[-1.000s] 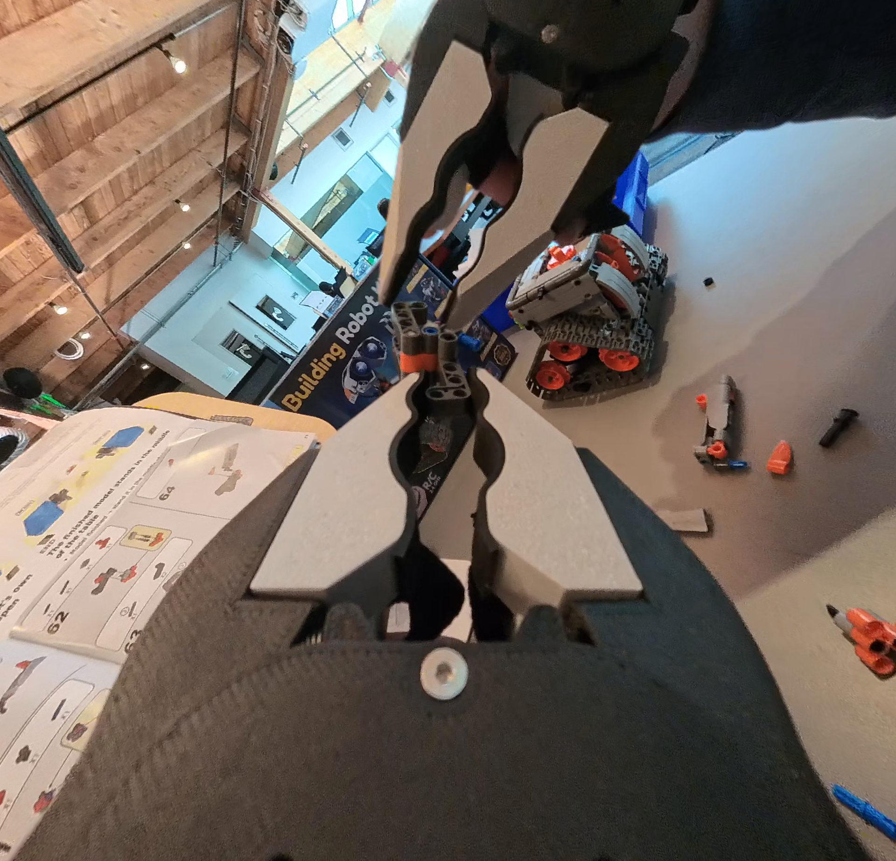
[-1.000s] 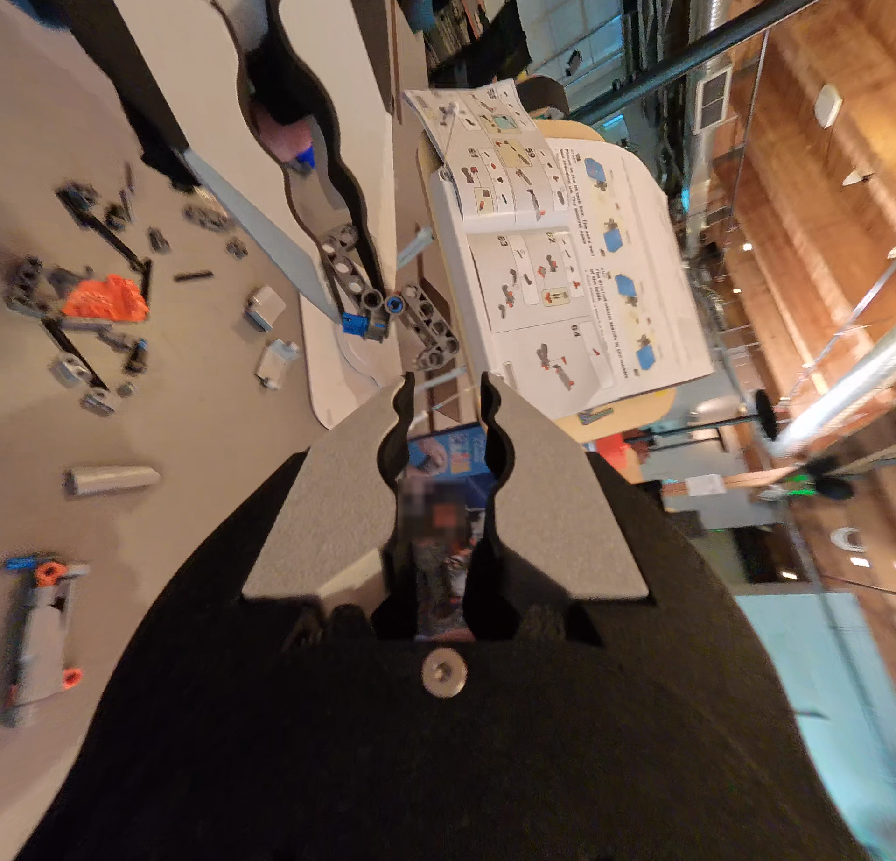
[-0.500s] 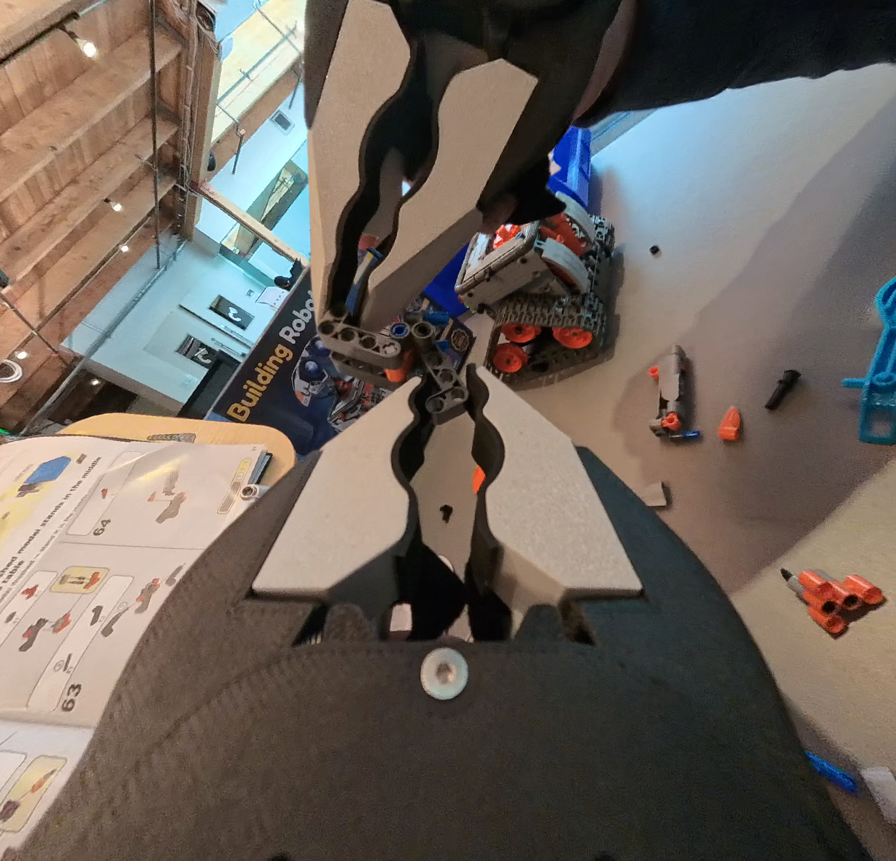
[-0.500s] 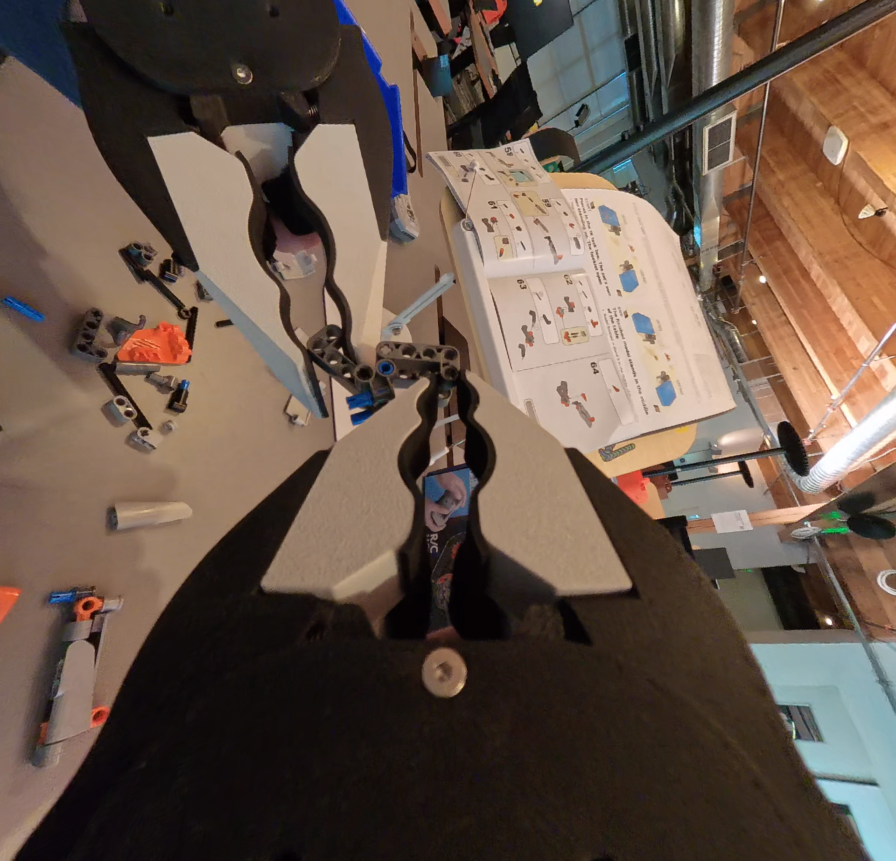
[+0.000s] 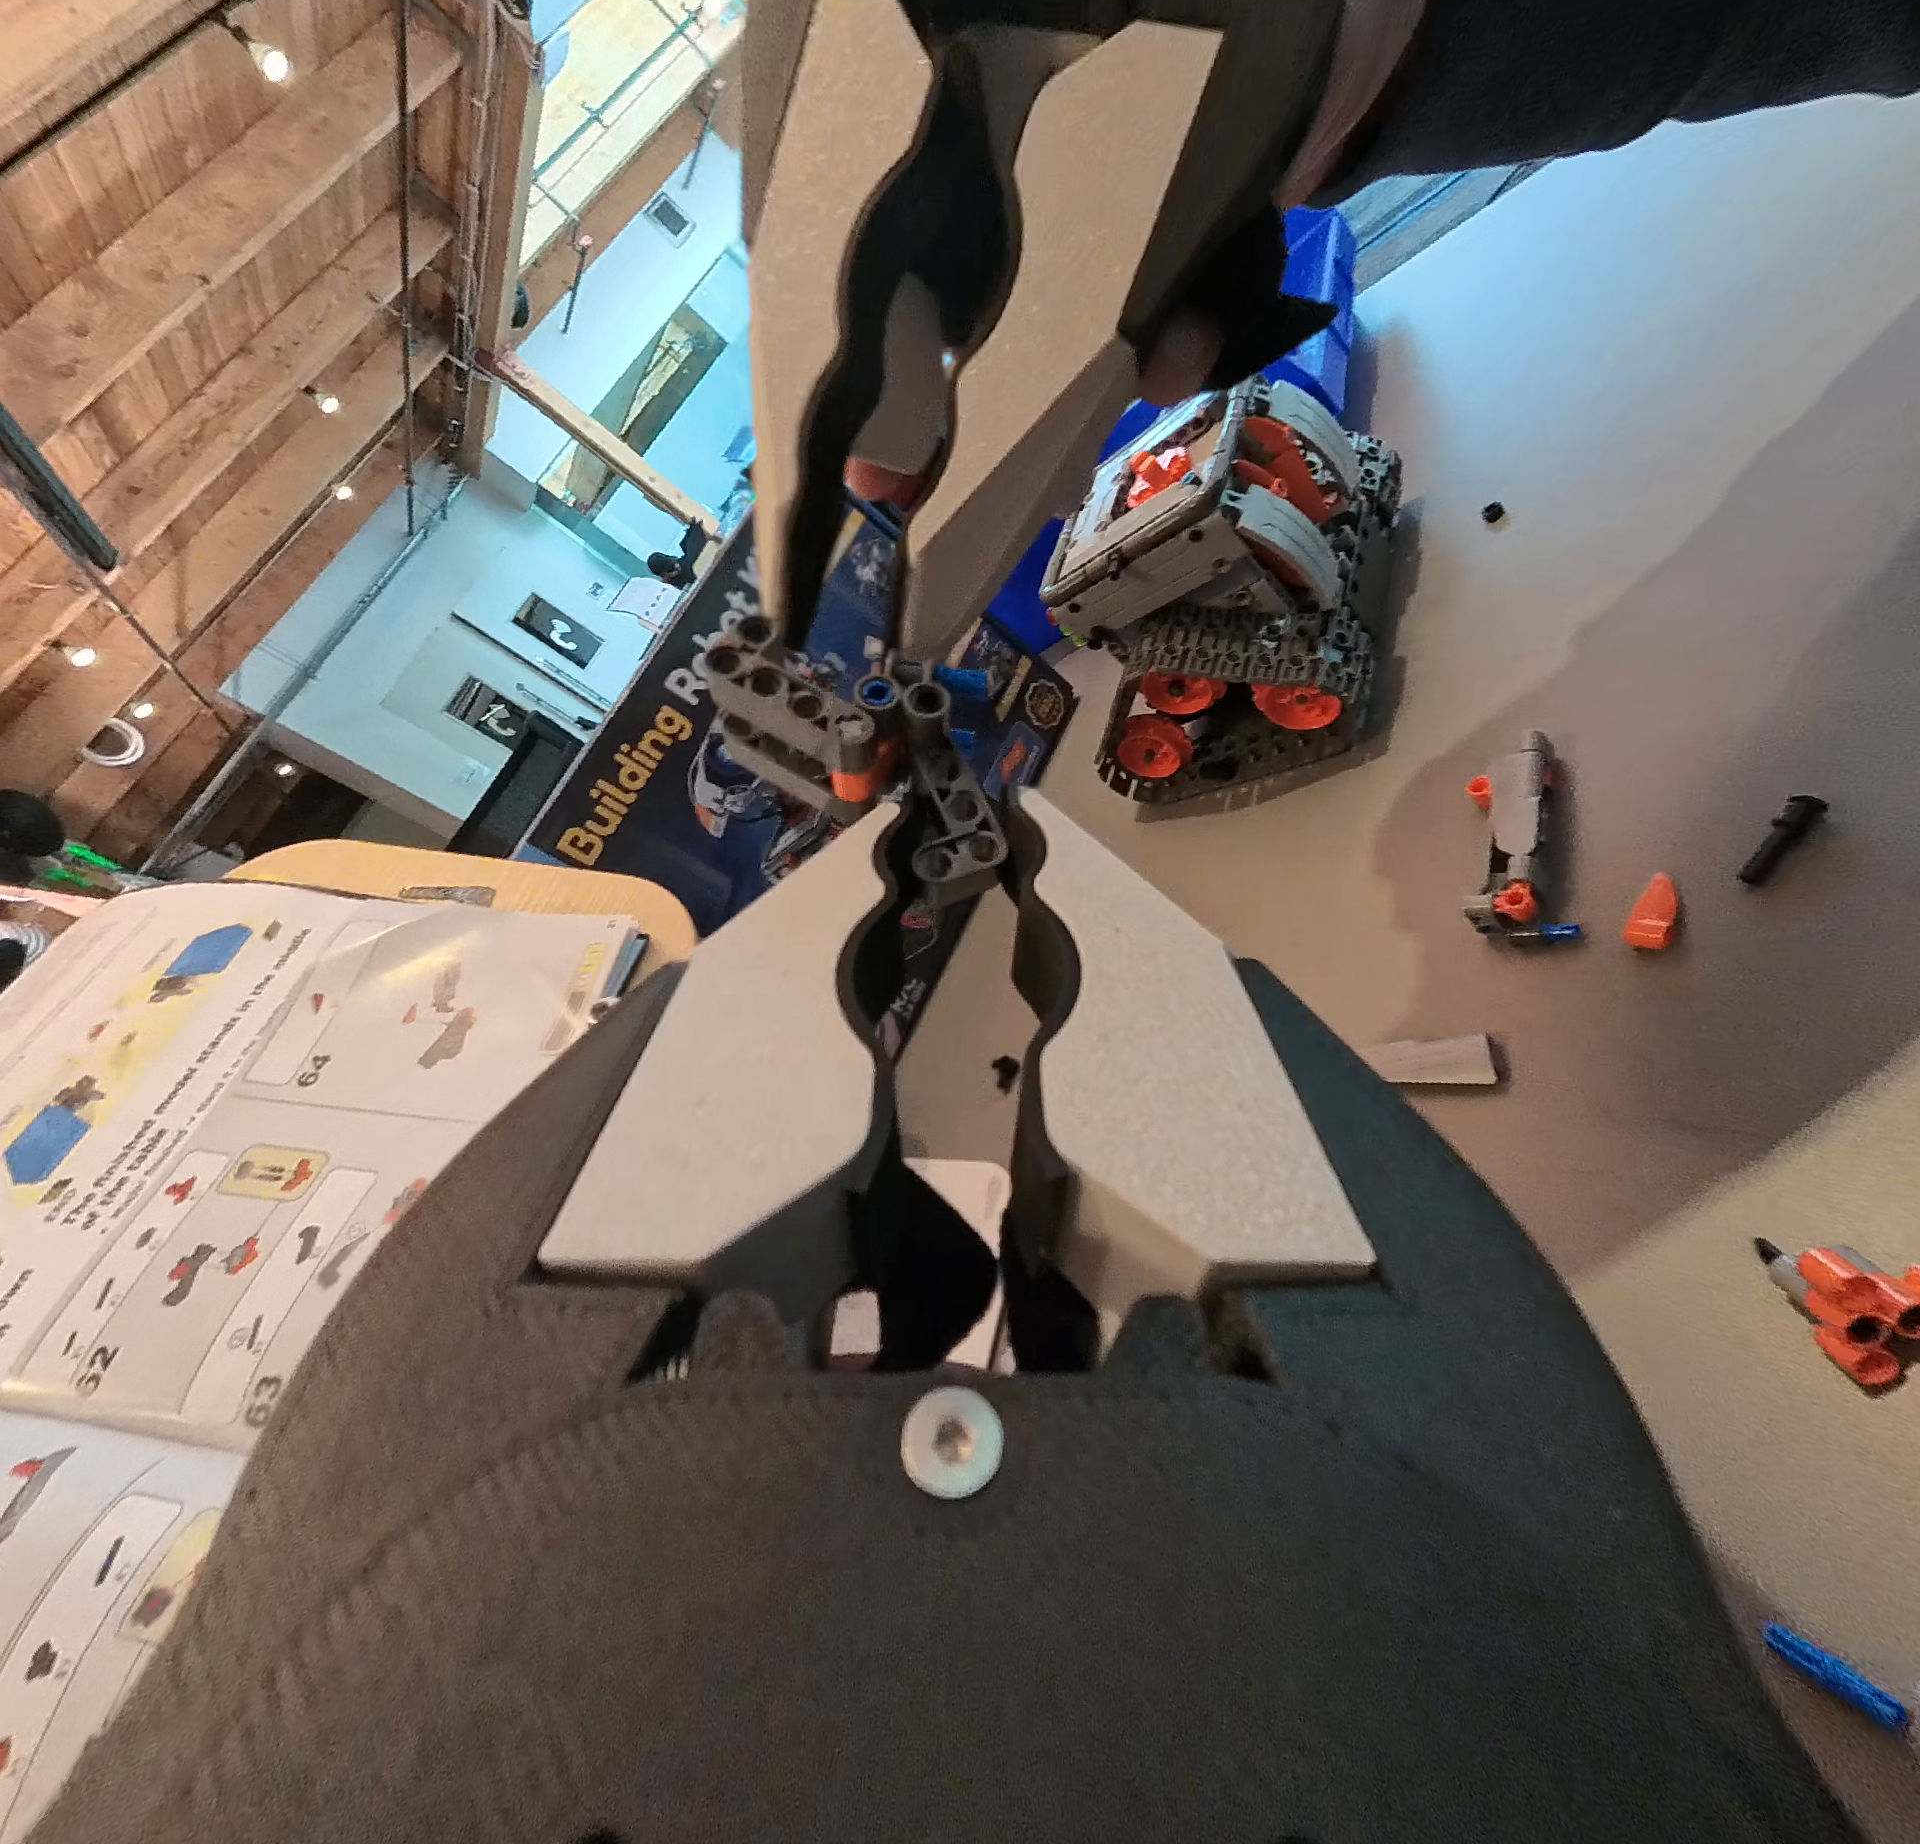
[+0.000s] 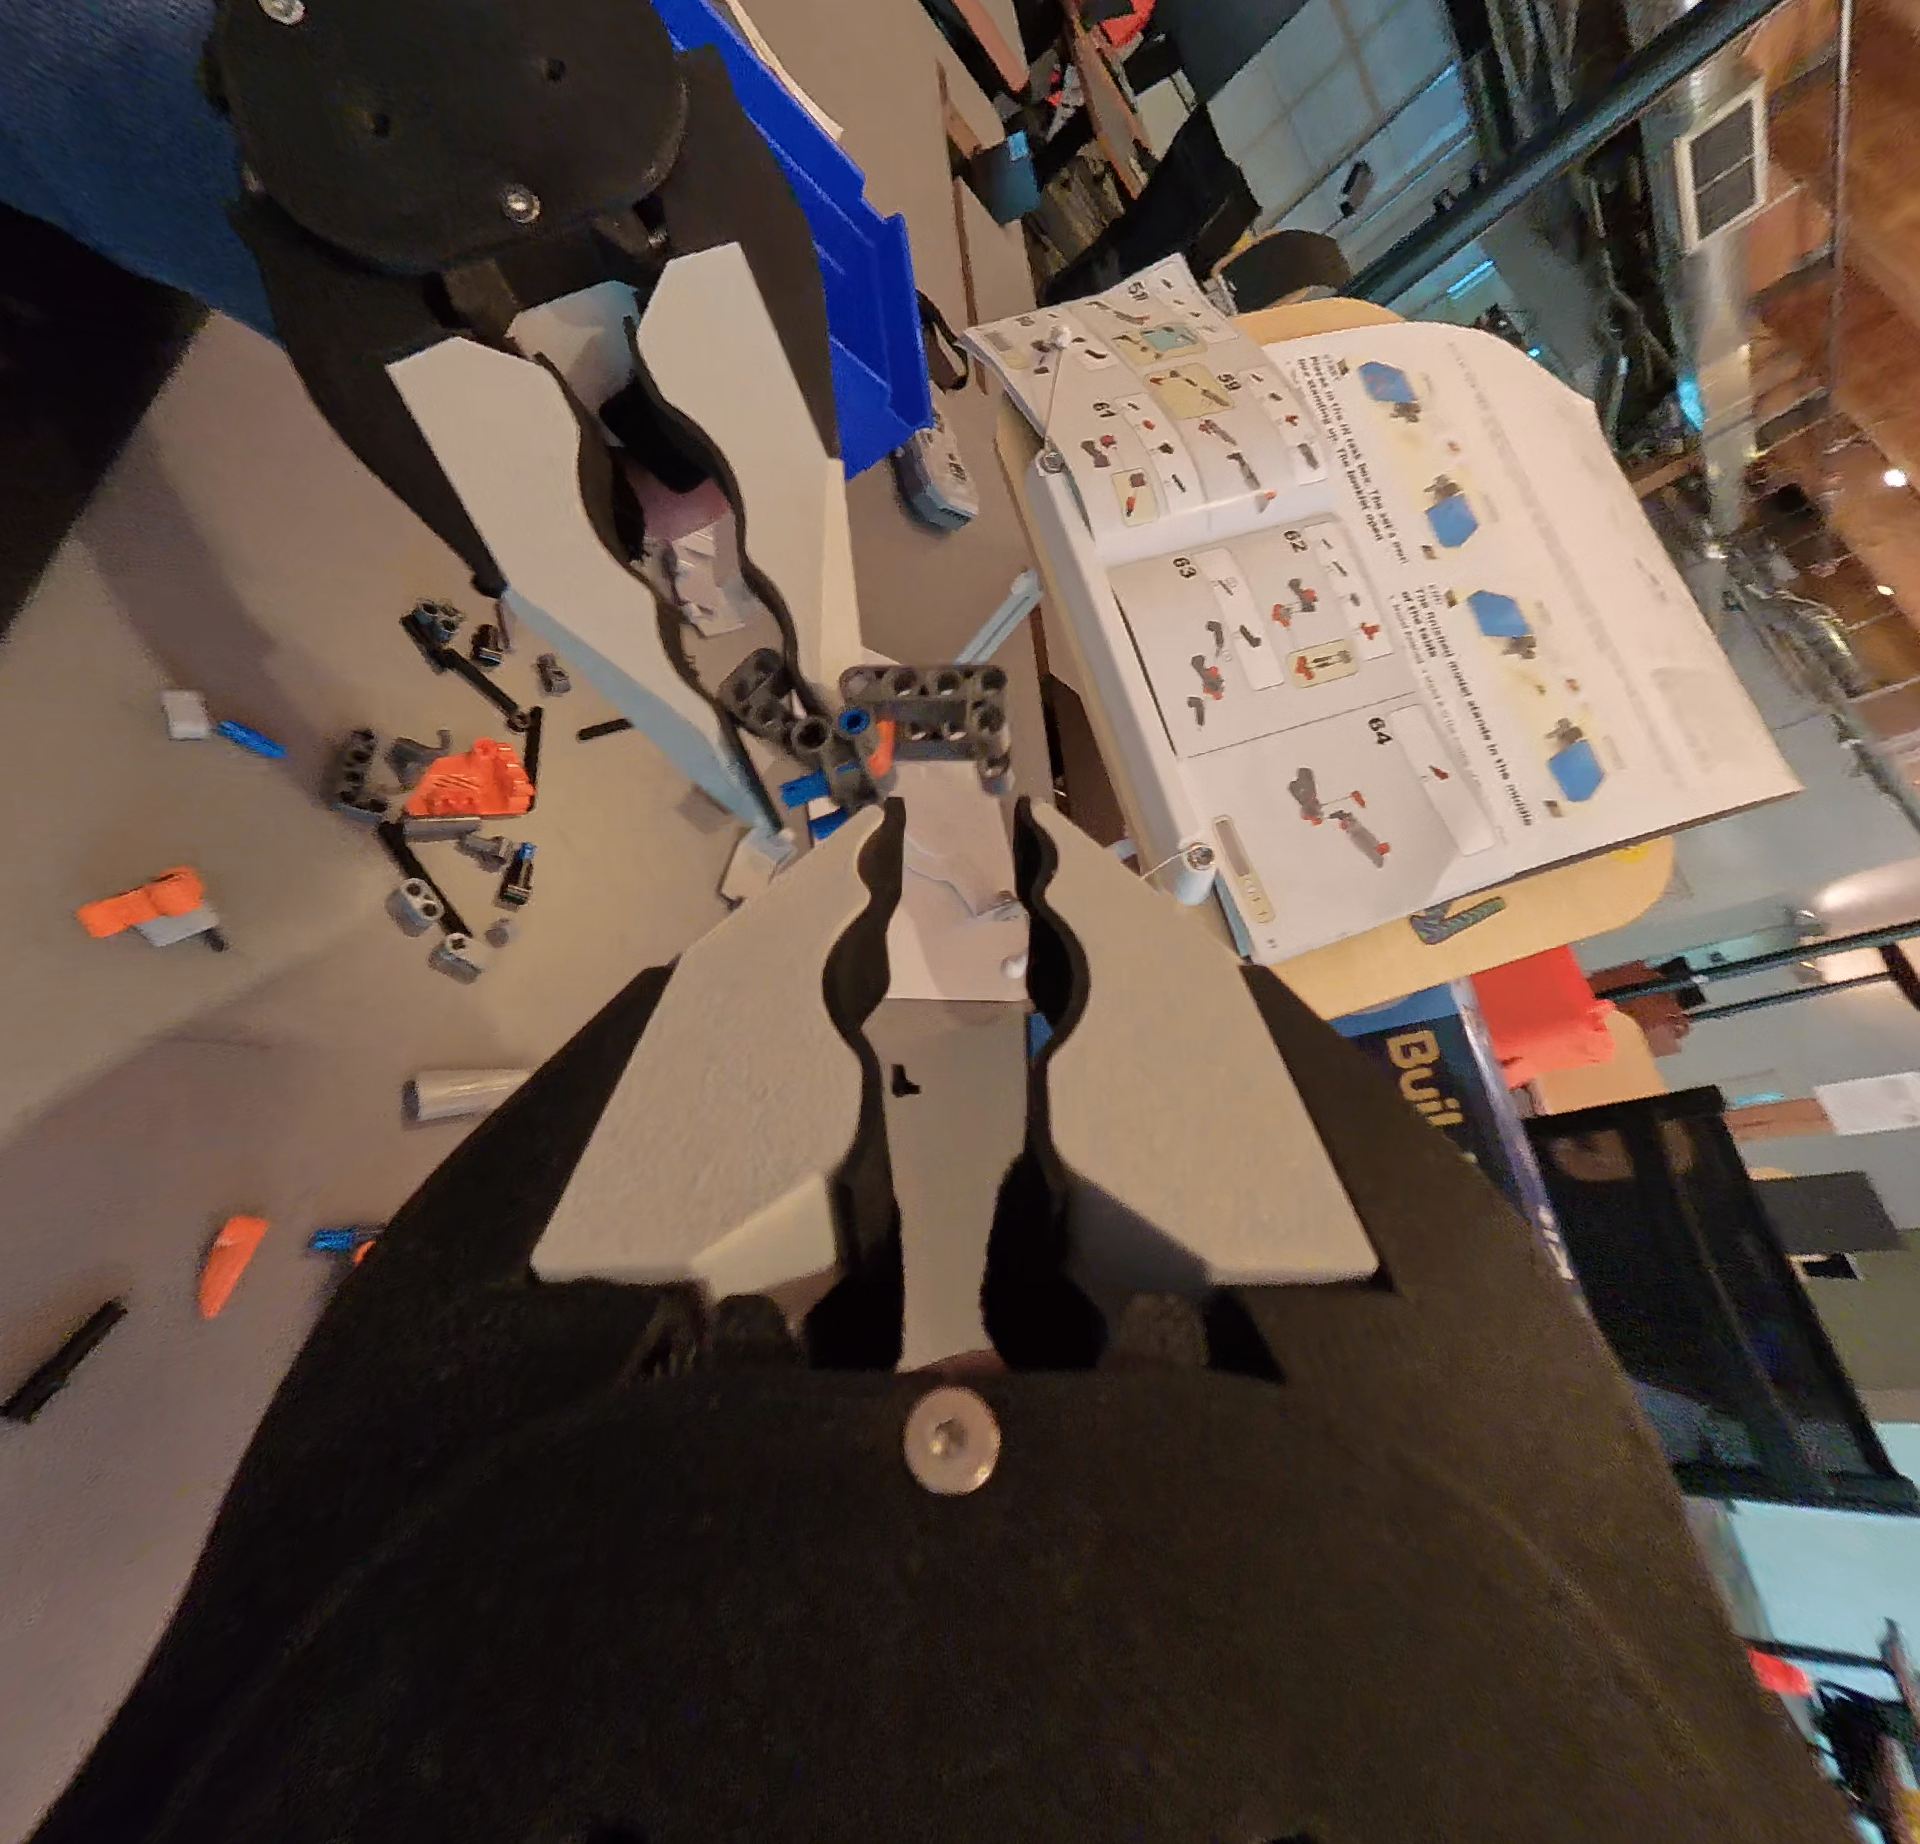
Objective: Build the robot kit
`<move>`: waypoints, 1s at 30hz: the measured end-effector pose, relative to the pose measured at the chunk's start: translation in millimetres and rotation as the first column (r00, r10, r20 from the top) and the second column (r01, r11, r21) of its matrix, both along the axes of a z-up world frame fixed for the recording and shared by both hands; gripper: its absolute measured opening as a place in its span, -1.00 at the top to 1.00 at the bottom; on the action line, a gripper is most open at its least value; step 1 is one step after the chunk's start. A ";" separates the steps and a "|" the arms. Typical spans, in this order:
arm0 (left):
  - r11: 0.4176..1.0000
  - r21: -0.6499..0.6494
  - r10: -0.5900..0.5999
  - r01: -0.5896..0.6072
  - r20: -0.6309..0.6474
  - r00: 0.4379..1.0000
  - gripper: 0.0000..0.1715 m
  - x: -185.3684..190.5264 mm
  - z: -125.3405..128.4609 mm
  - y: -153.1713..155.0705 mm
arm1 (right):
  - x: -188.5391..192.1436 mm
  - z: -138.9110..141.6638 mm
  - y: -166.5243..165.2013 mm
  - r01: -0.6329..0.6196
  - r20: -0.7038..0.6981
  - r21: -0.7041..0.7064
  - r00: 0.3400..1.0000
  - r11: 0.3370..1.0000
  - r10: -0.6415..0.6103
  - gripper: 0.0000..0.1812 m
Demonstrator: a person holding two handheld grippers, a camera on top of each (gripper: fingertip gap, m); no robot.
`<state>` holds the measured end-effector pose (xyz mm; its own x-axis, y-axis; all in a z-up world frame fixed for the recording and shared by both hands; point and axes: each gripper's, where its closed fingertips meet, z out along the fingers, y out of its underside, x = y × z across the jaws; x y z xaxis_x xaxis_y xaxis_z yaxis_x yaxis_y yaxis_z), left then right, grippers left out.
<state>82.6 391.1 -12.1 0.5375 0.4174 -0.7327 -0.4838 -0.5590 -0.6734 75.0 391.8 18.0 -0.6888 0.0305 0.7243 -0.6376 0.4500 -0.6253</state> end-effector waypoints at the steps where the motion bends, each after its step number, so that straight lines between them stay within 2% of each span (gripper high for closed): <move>1: 1.000 0.004 0.003 -0.003 -0.004 1.000 0.85 -0.4 1.3 -1.1 | 0.6 -2.1 1.0 -0.007 0.021 0.009 1.000 1.000 0.007 0.80; 4: 1.000 0.013 0.015 -0.014 -0.028 1.000 0.86 -0.8 4.6 -2.8 | 8.3 -4.7 -1.1 -0.057 0.148 -0.012 0.987 0.998 0.058 0.76; 6: 1.000 0.020 0.022 -0.021 -0.069 0.997 0.85 0.1 9.0 -3.0 | 8.5 -6.4 -4.7 -0.058 0.272 -0.040 0.960 0.998 0.066 0.68; 10: 0.999 0.030 0.040 -0.037 -0.121 0.992 0.86 -0.1 14.0 -5.2 | 13.5 -4.6 -9.9 -0.103 0.426 -0.128 0.893 0.986 0.149 0.69; 18: 0.992 0.028 0.124 -0.121 -0.177 0.976 0.85 -7.2 18.1 -8.6 | 20.6 -1.3 -10.9 -0.132 0.476 -0.159 0.858 0.979 0.193 0.61; 22: 0.988 0.035 0.153 -0.149 -0.204 0.967 0.85 -8.9 21.3 -10.3 | 19.2 -1.0 -13.3 -0.108 0.489 -0.161 0.855 0.981 0.175 0.60; 25: 0.983 0.012 0.180 -0.182 -0.246 0.952 0.86 -9.5 21.9 -9.6 | 17.7 -3.6 -20.1 -0.080 0.509 -0.178 0.846 0.981 0.161 0.66; 26: 0.981 0.007 0.189 -0.194 -0.248 0.950 0.85 -10.4 21.1 -10.0 | 15.3 -4.6 -21.5 -0.065 0.506 -0.184 0.849 0.981 0.151 0.76; 30: 0.983 0.027 0.184 -0.182 -0.232 0.955 0.85 -10.6 21.6 -9.5 | 14.7 -3.4 -21.3 -0.071 0.479 -0.193 0.864 0.979 0.157 0.77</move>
<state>72.0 381.6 9.5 0.2661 0.4971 -0.8259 -0.5173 -0.6493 -0.5575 89.7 370.5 14.6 -0.9585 0.0181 0.2846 -0.2705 0.2574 -0.9277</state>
